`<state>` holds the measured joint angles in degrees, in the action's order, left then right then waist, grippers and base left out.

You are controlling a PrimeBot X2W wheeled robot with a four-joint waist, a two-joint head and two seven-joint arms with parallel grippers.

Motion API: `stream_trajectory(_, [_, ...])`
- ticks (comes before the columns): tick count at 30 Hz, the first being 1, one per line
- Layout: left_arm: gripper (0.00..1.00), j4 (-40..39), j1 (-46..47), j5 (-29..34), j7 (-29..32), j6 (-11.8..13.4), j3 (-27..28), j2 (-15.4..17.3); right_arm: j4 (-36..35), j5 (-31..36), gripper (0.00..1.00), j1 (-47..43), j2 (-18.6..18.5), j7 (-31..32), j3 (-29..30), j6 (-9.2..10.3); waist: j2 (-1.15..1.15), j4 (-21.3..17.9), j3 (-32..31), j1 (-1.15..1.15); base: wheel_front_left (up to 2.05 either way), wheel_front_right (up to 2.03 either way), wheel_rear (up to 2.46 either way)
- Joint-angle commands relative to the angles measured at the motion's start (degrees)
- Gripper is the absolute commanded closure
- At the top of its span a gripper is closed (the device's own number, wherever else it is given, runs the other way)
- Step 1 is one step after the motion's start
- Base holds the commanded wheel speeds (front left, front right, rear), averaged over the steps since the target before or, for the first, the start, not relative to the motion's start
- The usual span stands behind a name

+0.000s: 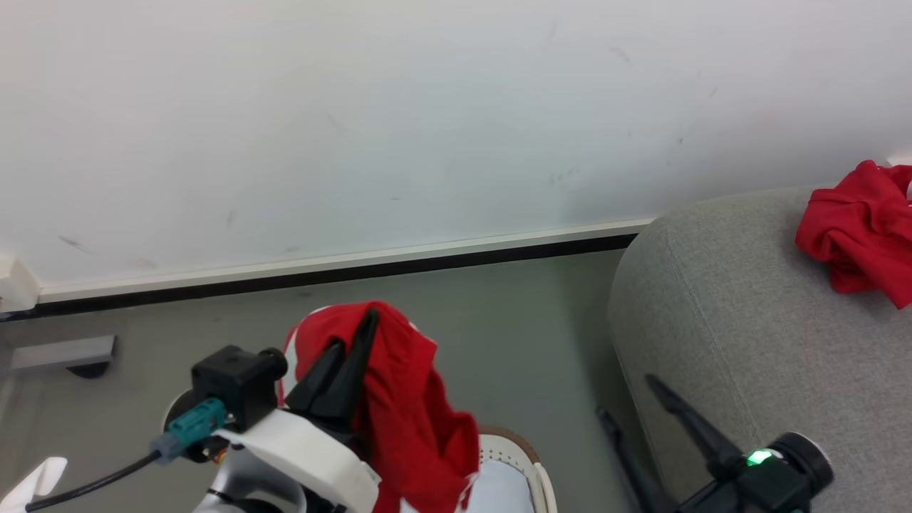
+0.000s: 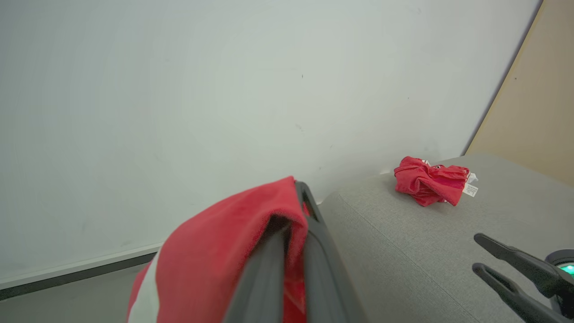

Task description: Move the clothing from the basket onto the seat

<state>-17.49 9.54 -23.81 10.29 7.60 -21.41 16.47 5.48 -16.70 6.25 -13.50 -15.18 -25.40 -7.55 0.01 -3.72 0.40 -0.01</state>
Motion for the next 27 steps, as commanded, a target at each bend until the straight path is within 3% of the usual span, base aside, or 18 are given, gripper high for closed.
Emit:
stream_trajectory(1, [1.0, -0.48, -0.46, -0.8, 0.04, -0.03, 0.0, -0.18, -0.29, -0.85, 0.0, 1.34, -1.05, 0.05, -1.92, 0.13, -0.01, 0.15, 0.0, 0.01, 0.0, 0.0, 0.0])
stream_trajectory(5, [1.0, -0.79, -0.11, -0.63, 0.14, -0.33, -0.91, -0.6, 0.79, -3.13, 0.0, 6.22, -4.66, 0.05, -9.93, 0.13, -0.01, 0.8, -0.1, 0.01, 0.0, 0.0, 0.0])
stream_trajectory(9, [1.0, -0.63, 1.45, -0.99, 0.02, -1.26, -2.65, -1.73, 3.56, -4.98, 0.0, 11.88, -5.65, 0.04, -15.61, 0.13, -0.01, 2.32, -0.07, 0.01, 0.0, 0.0, 0.0])
stream_trajectory(15, [1.0, 0.64, 4.09, -1.01, 0.46, -3.04, -5.85, -3.61, 11.4, -7.52, 0.0, 20.25, -2.2, 0.05, -23.07, 0.13, -0.01, 5.25, 0.14, 0.01, 0.0, 0.0, 0.0])
stream_trajectory(23, [1.0, 1.99, 7.24, -0.77, 1.11, -4.83, -9.44, -5.77, 27.44, -12.26, 0.0, 27.16, 5.52, 0.03, -26.96, 0.13, -0.01, 9.45, 0.88, 0.01, 0.0, 0.0, 0.0])
stream_trajectory(24, [1.0, 2.17, 7.46, -0.75, 1.11, -4.96, -9.65, -5.97, 29.06, -13.54, 0.12, 27.65, 6.2, 0.03, -26.66, 0.13, -0.01, 9.82, 0.94, 0.01, 0.0, 0.0, 0.0])
stream_trajectory(25, [1.0, 2.37, 7.75, -0.79, 1.05, -4.95, -9.81, -6.2, 30.3, -14.46, 0.69, 28.1, 6.83, 0.03, -26.07, 0.13, -0.01, 10.22, 1.1, 0.01, 0.0, 0.0, 0.0])
stream_trajectory(26, [1.0, 2.66, 8.0, -0.74, 0.9, -4.98, -9.84, -6.27, 31.24, -15.4, 1.0, 28.32, 7.3, 0.04, -26.15, 0.13, -0.01, 10.52, 1.14, 0.01, 0.0, 0.0, 0.0])
stream_trajectory(27, [1.0, 2.82, 8.06, -0.71, 0.76, -4.88, -9.85, -6.4, 31.66, -16.69, 1.0, 28.45, 7.63, 0.04, -26.01, 0.13, -0.01, 10.73, 1.25, 0.01, 0.0, 0.0, 0.0])
